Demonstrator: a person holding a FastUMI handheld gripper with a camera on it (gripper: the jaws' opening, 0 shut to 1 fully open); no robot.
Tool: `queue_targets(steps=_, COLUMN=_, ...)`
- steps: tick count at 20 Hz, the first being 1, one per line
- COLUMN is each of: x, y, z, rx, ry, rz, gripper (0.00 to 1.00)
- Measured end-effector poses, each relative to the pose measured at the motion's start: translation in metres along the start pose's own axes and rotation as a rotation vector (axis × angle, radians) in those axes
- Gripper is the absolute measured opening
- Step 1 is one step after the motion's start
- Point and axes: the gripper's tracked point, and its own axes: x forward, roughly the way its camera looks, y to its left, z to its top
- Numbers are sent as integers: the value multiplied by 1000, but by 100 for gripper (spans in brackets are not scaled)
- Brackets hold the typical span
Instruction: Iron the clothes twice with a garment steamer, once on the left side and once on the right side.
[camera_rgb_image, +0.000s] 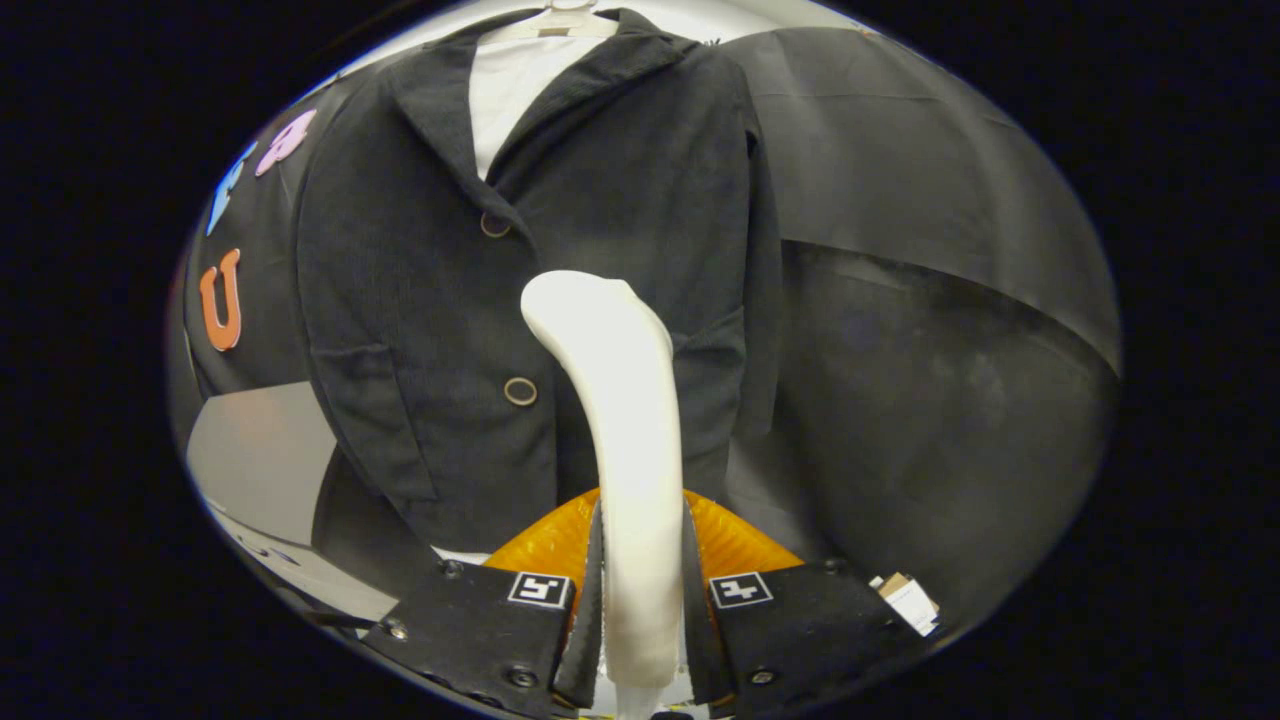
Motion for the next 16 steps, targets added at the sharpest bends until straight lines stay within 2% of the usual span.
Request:
queue_targets(steps=9, x=11, y=0, z=-40, rx=-17, ry=75, rz=8, gripper=38)
queue_targets(steps=16, x=15, y=1, z=-44, rx=-15, ry=95, rz=47, gripper=38)
